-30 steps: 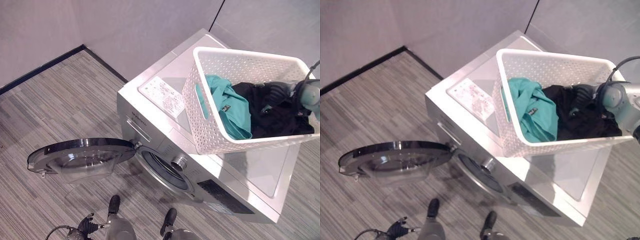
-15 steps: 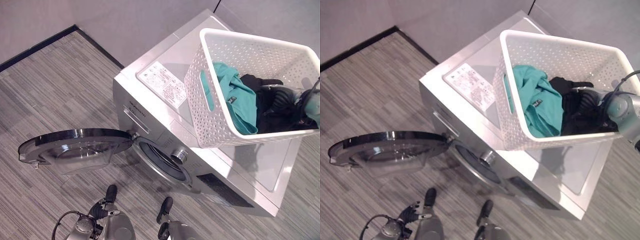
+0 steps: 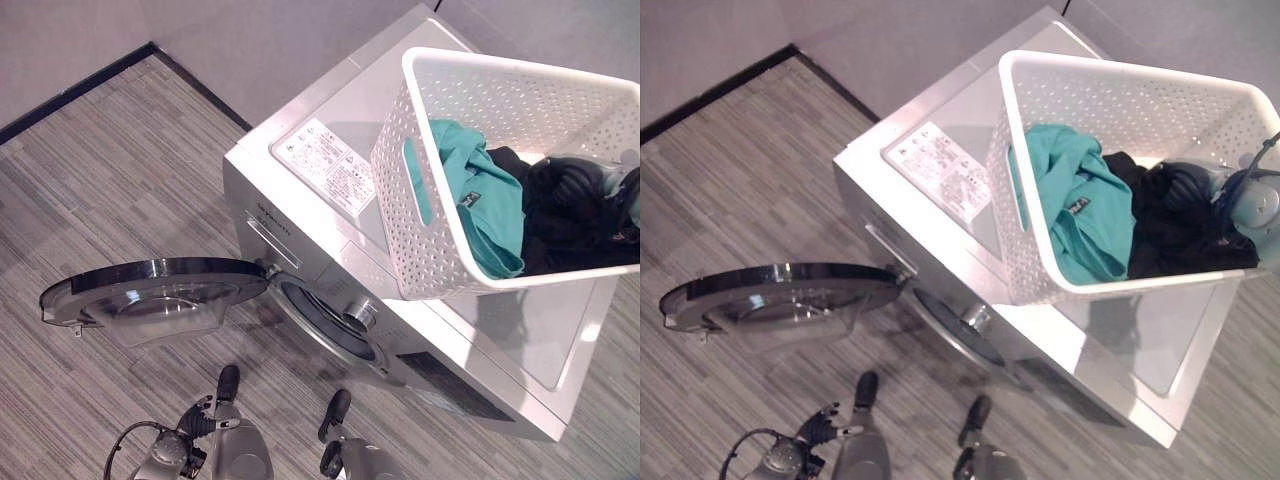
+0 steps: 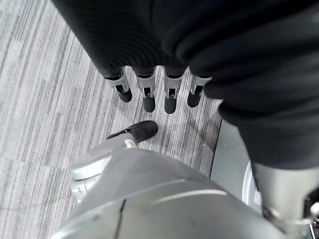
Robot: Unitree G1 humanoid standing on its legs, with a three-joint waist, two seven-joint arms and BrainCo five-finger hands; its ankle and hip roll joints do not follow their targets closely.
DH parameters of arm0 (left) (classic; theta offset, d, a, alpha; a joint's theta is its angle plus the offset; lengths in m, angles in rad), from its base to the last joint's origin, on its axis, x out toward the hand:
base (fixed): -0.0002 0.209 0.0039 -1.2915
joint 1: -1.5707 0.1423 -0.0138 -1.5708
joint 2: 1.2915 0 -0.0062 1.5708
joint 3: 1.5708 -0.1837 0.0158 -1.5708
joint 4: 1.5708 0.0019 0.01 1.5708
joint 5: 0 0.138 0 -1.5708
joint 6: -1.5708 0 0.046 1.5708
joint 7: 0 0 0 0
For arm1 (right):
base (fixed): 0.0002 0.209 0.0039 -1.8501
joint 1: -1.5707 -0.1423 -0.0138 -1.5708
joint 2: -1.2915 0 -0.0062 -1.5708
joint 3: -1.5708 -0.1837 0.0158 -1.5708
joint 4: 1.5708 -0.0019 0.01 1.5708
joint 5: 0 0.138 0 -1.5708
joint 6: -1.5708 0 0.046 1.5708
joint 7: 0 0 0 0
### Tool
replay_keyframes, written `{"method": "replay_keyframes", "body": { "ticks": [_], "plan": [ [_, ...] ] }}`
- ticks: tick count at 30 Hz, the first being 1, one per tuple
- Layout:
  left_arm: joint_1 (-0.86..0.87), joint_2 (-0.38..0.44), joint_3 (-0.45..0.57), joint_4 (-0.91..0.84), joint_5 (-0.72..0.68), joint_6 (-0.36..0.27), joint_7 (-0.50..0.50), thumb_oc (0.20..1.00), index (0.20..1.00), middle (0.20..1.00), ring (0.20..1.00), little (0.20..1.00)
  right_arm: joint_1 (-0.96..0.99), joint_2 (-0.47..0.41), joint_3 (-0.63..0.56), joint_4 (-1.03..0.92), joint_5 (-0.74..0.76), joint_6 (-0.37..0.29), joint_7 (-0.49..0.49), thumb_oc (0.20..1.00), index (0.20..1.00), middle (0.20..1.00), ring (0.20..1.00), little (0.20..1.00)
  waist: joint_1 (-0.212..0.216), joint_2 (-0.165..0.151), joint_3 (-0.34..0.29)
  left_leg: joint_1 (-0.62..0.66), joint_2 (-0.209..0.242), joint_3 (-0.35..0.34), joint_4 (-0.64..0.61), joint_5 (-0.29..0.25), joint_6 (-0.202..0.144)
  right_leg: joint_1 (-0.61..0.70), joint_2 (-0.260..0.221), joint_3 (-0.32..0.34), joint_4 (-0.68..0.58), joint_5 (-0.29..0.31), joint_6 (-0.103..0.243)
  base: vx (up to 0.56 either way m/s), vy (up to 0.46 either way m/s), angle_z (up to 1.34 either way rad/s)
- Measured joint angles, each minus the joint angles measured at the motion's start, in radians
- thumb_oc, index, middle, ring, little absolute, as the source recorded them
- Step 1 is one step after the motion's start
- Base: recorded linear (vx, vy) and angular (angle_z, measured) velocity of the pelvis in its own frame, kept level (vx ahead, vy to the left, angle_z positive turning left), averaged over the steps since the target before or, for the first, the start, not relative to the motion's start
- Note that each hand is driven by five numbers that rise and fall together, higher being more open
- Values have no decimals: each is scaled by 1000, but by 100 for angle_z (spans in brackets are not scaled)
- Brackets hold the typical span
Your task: Grab the laundry basket,head to the washer,open it,put in the laundry and shut it.
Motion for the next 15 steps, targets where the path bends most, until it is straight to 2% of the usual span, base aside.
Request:
{"method": "replay_keyframes", "body": {
  "ticks": [5,6,7,9,12,13,15],
  "plan": [
    [3,-3,13,1,12,0,0,1000,1000,1000,1000,1000,159,-5,-163,-31,120,-35,-24,200,200,200,200,200,-15,4,-2,26,-6,0,0,-4,5,27,-4,0,0,-2,0,38,9,1],
    [10,-10,35,0,13,0,0,1000,1000,1000,1000,1000,244,-3,-272,-49,161,-52,-41,200,200,200,200,200,-18,6,-4,34,-10,1,0,-6,9,34,-7,2,0,-2,0,38,10,-1],
    [13,-11,39,0,13,0,0,1000,1000,1000,1000,1000,278,-5,-311,-58,186,-59,-55,200,200,200,200,200,-22,8,-9,37,-12,2,0,-7,10,36,-10,2,0,-3,1,65,16,-2],
    [14,-15,58,1,13,-1,-1,1000,1000,1000,1000,1000,421,7,-490,-76,241,-78,-77,200,200,200,200,200,-27,13,-23,39,-15,2,0,-8,13,40,-11,4,1,-3,2,67,17,2],
    [33,-22,77,11,13,-1,1,1000,1000,1000,1000,1000,500,22,-627,-77,307,-88,-121,200,200,200,200,200,-37,19,-37,62,-15,12,0,-12,17,56,-11,16,1,-4,3,78,12,-8],
    [44,-37,93,43,13,-2,1,1000,1000,1000,1000,1000,588,42,-774,-96,330,-92,-133,200,200,200,200,200,-41,24,-49,80,-16,17,-1,-17,21,71,-12,19,1,-7,5,60,16,-14],
    [72,-42,105,57,13,1,1,1000,1000,1000,1000,1000,589,61,-817,-87,371,-109,-186,200,200,200,200,200,-61,25,-84,86,-16,22,-1,-19,23,74,-13,21,0,-7,6,66,22,-8]
  ]
}}
